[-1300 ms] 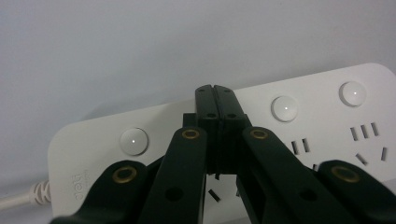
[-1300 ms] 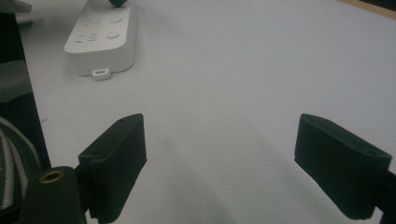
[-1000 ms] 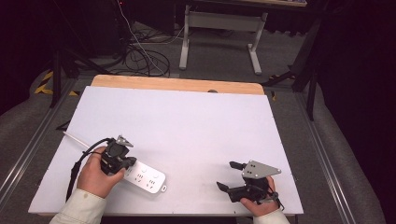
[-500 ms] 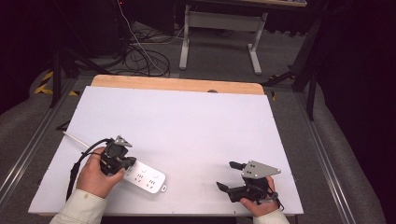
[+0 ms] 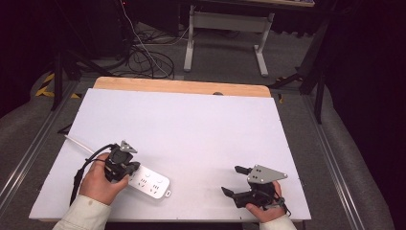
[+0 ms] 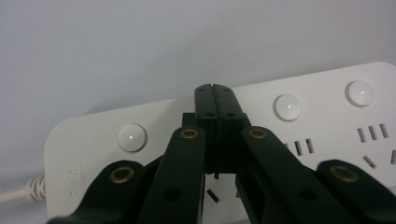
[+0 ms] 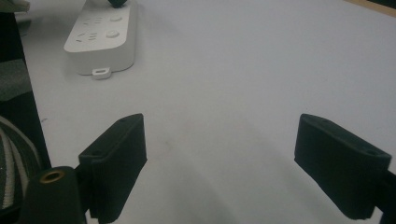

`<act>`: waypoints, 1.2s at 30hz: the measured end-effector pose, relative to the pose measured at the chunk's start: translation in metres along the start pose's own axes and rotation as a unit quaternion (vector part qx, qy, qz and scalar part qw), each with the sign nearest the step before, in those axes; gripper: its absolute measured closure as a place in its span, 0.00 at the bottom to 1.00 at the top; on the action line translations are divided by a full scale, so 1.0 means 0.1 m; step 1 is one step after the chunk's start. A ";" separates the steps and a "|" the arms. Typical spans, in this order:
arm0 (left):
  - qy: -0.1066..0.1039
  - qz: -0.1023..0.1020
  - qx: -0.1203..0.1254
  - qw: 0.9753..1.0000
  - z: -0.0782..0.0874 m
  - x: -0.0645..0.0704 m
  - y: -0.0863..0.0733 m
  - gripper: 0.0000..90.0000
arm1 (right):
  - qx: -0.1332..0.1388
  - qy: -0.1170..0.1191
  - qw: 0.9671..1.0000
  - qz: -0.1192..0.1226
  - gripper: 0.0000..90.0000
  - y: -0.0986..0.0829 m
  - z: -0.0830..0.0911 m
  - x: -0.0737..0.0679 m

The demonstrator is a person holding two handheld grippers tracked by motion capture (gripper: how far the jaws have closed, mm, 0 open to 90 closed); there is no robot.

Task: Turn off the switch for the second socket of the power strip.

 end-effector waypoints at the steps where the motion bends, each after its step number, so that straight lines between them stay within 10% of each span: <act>1: 0.000 0.000 0.001 1.000 0.00 0.00 0.00 1.00 | 0.000 0.000 1.000 0.000 0.19 0.00 0.00 0.00; 13: -0.012 -0.003 0.063 0.998 0.23 0.05 0.12 1.00 | 0.001 -0.002 1.000 -0.002 0.19 0.00 0.00 0.01; 36: -0.026 -0.032 0.107 0.993 0.47 0.16 0.19 0.99 | 0.002 -0.003 1.000 -0.003 0.19 0.00 0.01 0.01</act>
Point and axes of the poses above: each handheld gripper's, and its own axes: z roughly backward along the jaws, y roughly out of its top, x roughly to its right, the point moved 9 cm from there along -z, roughly forward along the jaws, and after that the axes turned 12 degrees about -y, right-handed, at the moved point
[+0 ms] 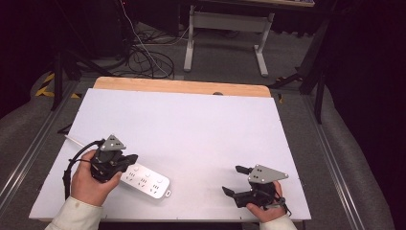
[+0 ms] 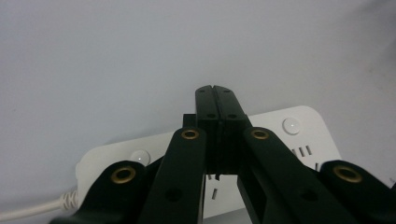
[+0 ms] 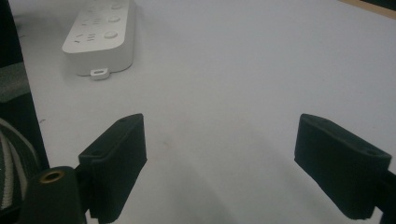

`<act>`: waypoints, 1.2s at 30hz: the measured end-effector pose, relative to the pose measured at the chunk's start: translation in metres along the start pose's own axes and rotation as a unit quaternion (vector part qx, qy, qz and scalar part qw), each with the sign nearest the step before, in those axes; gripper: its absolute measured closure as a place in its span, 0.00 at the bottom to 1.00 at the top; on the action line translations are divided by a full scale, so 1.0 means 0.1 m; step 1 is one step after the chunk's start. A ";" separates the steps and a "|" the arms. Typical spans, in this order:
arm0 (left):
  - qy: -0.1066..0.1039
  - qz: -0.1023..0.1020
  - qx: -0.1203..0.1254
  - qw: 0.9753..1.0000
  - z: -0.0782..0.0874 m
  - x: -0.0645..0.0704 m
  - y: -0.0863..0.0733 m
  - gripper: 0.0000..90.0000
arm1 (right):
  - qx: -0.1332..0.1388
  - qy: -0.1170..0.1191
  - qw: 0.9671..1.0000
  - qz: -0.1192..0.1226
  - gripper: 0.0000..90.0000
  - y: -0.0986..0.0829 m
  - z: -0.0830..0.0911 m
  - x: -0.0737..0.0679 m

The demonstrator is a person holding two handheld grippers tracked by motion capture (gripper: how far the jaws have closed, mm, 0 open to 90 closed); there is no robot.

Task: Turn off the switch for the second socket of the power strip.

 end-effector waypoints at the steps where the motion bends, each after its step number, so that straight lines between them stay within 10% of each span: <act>1: -0.004 -0.003 0.011 1.000 0.00 0.01 0.01 0.92 | 0.000 0.000 1.000 -0.001 0.19 0.00 0.00 0.00; 15: -0.016 -0.042 0.087 0.995 0.11 0.09 0.12 0.37 | 0.002 0.000 1.000 -0.002 0.19 0.00 0.01 0.01; 28: -0.032 -0.071 0.103 0.992 0.22 0.15 0.13 0.20 | 0.002 -0.001 1.000 -0.002 0.19 0.00 0.01 0.02; 36: -0.047 -0.113 0.128 0.984 0.40 0.15 0.05 0.16 | 0.007 -0.003 1.000 -0.002 0.19 0.01 0.02 0.02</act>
Point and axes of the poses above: each handheld gripper's, and its own axes: z roughly backward along the jaws, y roughly out of its top, x roughly to its right, the point moved 9 cm from there along -z, roughly forward along the jaws, and after that the axes turned 12 degrees about -y, right-handed, at the moved point
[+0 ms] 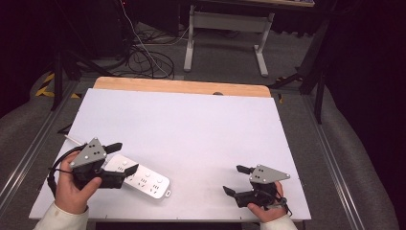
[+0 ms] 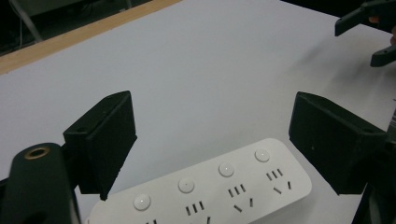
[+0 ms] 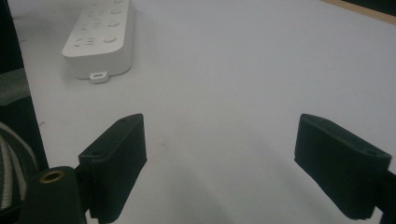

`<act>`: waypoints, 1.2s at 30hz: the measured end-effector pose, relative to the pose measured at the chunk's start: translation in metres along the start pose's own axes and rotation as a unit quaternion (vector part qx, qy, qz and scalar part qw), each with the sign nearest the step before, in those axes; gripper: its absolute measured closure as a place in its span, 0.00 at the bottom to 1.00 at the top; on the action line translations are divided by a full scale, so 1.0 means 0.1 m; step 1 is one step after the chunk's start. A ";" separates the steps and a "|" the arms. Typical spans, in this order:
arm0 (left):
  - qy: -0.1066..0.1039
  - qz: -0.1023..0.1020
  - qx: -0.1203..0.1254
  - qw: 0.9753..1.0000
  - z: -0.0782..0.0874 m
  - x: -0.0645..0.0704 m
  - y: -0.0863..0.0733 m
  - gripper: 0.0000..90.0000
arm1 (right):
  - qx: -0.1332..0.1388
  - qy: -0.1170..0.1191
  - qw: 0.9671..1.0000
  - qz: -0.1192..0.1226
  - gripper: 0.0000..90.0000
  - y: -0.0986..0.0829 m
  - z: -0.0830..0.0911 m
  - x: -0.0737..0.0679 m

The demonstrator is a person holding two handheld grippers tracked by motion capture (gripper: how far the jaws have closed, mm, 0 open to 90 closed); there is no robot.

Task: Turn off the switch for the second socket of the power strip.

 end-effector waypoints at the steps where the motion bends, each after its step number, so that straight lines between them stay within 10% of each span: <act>1: -0.008 -0.009 0.006 1.000 0.03 0.01 -0.01 0.14 | 0.001 -0.001 1.000 0.000 0.19 0.00 0.00 0.00; 24: 0.003 -0.009 0.059 0.998 0.38 -0.12 -0.49 0.10 | 0.012 0.000 1.000 0.000 0.19 0.02 0.03 0.01; 36: 0.032 -0.006 0.023 0.999 0.40 -0.18 -0.79 0.09 | 0.010 0.005 1.000 0.001 0.19 0.02 0.03 0.00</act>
Point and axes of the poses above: each handheld gripper's, and its own axes: z roughly backward along the jaws, y roughly out of its top, x roughly to its right, the point moved 9 cm from there along -z, roughly forward along the jaws, and after that the axes turned 12 degrees about -y, right-handed, at the moved point
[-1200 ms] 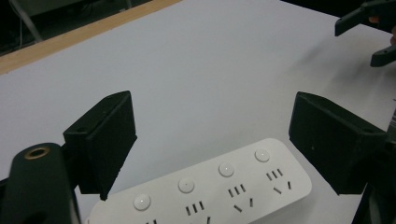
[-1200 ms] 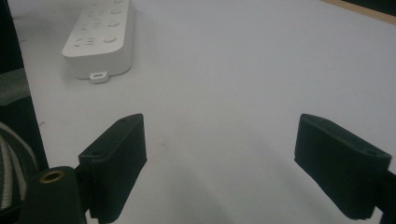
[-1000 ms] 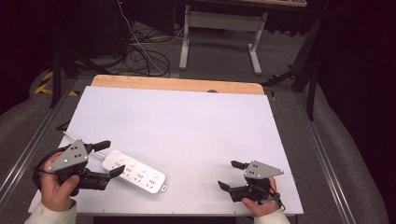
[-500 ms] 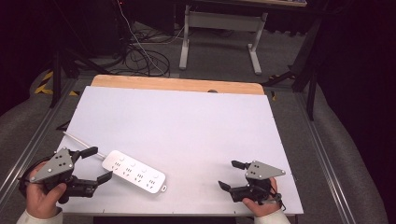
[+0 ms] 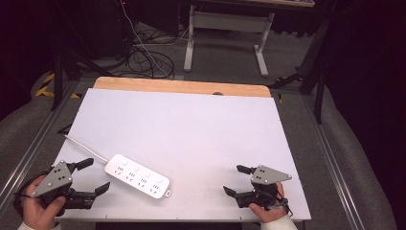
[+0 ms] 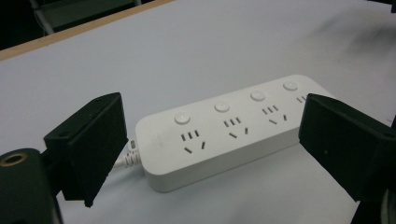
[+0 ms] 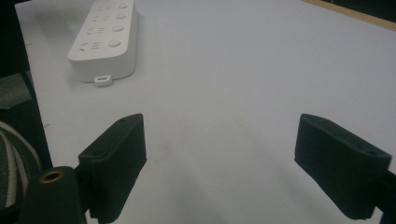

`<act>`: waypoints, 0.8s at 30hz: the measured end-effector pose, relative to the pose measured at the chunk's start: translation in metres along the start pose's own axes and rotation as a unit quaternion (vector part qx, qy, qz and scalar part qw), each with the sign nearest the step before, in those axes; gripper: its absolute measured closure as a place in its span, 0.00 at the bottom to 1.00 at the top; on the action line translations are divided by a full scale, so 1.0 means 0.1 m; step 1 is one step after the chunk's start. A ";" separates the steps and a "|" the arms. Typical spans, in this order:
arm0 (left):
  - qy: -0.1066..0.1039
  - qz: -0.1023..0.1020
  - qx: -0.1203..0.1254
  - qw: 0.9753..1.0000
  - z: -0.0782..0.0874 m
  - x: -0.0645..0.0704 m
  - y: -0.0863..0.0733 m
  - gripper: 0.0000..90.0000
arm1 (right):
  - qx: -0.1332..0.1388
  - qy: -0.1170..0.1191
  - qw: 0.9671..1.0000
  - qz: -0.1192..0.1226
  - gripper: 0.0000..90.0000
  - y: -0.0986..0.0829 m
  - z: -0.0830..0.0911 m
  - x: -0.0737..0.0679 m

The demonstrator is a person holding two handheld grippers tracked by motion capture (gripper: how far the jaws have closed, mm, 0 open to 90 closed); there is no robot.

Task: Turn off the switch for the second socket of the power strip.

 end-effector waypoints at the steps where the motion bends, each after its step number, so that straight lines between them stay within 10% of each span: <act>1: 0.003 -0.002 -0.001 1.000 0.00 -0.01 -0.02 0.09 | 0.001 -0.001 1.000 -0.001 0.19 0.00 0.00 0.00; 24: 0.027 0.051 -0.012 0.998 0.01 -0.03 -0.38 0.09 | 0.000 0.003 1.000 -0.008 0.19 0.00 0.00 0.02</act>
Point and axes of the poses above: each handheld gripper's, and its own axes: z roughly backward along the jaws, y roughly out of its top, x roughly to its right, the point moved 9 cm from there along -z, roughly forward along the jaws, and after that the axes turned 12 degrees about -y, right-handed, at the moved point
